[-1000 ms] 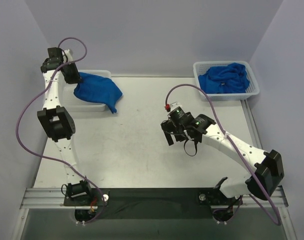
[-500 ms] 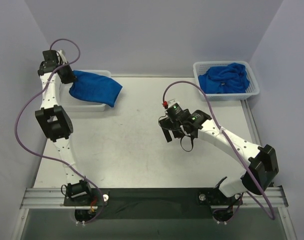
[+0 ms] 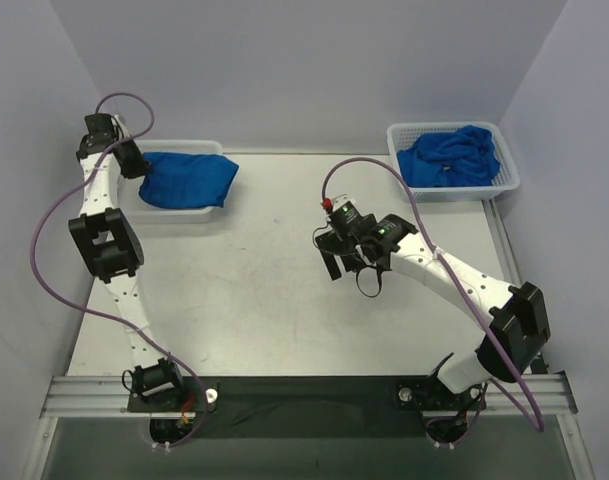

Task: Fold and stack the towels
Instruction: Neatly place the folded towel into the bin

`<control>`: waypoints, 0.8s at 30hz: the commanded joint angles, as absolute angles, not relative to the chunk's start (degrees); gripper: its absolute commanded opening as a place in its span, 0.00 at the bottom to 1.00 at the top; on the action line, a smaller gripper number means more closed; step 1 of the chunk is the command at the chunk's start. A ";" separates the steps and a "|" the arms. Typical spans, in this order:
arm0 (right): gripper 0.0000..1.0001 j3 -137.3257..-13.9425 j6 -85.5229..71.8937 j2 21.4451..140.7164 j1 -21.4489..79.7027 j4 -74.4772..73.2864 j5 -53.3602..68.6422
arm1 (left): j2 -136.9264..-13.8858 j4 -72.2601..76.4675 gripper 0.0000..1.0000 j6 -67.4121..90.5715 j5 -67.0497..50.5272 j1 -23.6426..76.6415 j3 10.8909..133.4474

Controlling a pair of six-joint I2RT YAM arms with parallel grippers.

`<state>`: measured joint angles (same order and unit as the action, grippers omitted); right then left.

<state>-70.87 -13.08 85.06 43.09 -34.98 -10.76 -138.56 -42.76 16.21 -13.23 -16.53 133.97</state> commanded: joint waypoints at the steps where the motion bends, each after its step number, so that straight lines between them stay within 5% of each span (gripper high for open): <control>1: 0.86 -73.30 -12.22 85.87 42.80 -37.18 -12.66 | -138.16 -37.53 0.00 18.10 -11.95 -17.84 133.68; 24: 0.86 -75.23 -10.55 87.98 42.01 -37.88 -13.36 | -138.17 -35.51 0.00 20.04 -6.77 -19.16 129.73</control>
<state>-73.10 -11.46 87.94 42.39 -35.59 -11.35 -140.73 -37.98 19.70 -9.34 -18.11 130.30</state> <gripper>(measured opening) 0.862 0.159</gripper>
